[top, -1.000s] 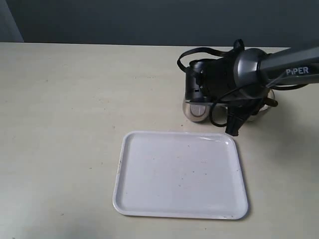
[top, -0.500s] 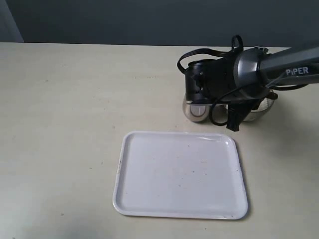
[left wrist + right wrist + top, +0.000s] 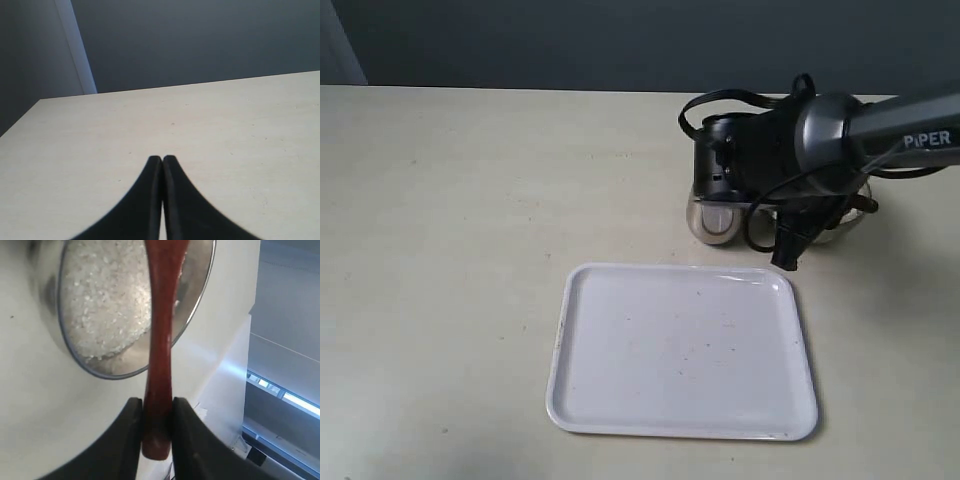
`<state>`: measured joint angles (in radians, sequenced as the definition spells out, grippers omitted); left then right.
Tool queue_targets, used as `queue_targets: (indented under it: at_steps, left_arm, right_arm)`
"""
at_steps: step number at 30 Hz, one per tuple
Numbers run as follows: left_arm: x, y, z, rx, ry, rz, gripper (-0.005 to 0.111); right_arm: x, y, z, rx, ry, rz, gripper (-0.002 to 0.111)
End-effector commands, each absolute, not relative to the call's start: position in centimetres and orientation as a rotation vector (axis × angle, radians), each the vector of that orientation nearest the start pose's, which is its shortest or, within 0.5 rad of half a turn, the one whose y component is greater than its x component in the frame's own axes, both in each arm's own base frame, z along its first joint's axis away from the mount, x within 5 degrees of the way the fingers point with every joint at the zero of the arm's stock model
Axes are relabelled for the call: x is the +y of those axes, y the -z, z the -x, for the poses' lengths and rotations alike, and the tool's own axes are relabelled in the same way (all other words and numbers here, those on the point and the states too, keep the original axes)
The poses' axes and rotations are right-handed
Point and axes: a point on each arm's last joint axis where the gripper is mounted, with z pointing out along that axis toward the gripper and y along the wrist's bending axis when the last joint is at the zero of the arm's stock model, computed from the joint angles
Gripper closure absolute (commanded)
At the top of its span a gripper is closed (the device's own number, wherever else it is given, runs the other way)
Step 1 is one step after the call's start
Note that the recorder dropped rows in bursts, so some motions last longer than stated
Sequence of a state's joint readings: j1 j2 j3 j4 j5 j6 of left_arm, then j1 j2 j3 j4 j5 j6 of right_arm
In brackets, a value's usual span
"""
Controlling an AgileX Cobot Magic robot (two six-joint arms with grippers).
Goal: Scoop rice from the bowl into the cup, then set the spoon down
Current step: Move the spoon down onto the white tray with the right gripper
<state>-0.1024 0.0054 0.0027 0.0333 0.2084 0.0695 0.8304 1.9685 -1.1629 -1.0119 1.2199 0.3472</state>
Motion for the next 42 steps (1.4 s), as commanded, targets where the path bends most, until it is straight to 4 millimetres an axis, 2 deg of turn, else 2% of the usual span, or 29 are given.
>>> queue_targets:
  at_steps: [1,4,6,12,20,21,26,29,34,36,39,42]
  left_arm:
    - [-0.5,-19.5,-5.6,1.680,0.003,-0.159,0.106]
    - [-0.5,-19.5,-5.6,1.680,0.003,-0.159,0.106]
    - [-0.5,-19.5,-5.6,1.680,0.003,-0.159,0.106]
    - [-0.5,-19.5,-5.6,1.680,0.003,-0.159,0.106]
    - [-0.5,-19.5,-5.6,1.680,0.003,-0.159,0.106]
    - [-0.5,-19.5,-5.6,1.680,0.003,-0.159,0.106]
    - [-0.5,-19.5,-5.6,1.680,0.003,-0.159,0.106]
    - [-0.5,-19.5,-5.6,1.676,0.003,-0.158,0.106]
    - [-0.5,-19.5,-5.6,1.676,0.003,-0.158,0.106]
    - [-0.5,-19.5,-5.6,1.676,0.003,-0.158,0.106]
    - [-0.5,-19.5,-5.6,1.676,0.003,-0.158,0.106]
    - [-0.5,-19.5,-5.6,1.676,0.003,-0.158,0.106]
  right_arm:
    - [20.2,-17.0,-28.5,2.280,1.293,1.318,0.109]
    - [20.2,-16.9,-27.9,2.342,1.248,1.404,0.109]
    - [20.3,-17.3,-27.5,2.404,1.181,1.399,0.109]
    - [20.5,-20.0,-26.9,2.470,1.020,1.333,0.109]
    - [20.5,-22.5,-24.3,2.649,0.664,1.306,0.109]
    - [20.7,-22.9,-23.7,2.687,0.569,1.311,0.109]
    - [21.1,-23.5,-22.4,2.747,0.361,1.359,0.109]
    - [21.6,-23.3,-21.9,2.769,0.249,1.409,0.109]
    - [22.9,-22.9,-22.6,2.671,0.119,1.369,0.109]
    - [23.5,-21.6,-22.8,2.706,0.086,1.366,0.109]
    - [24.5,-18.5,-22.8,2.776,0.033,1.475,0.109]
    - [24.7,-17.1,-22.9,2.814,0.049,1.500,0.109]
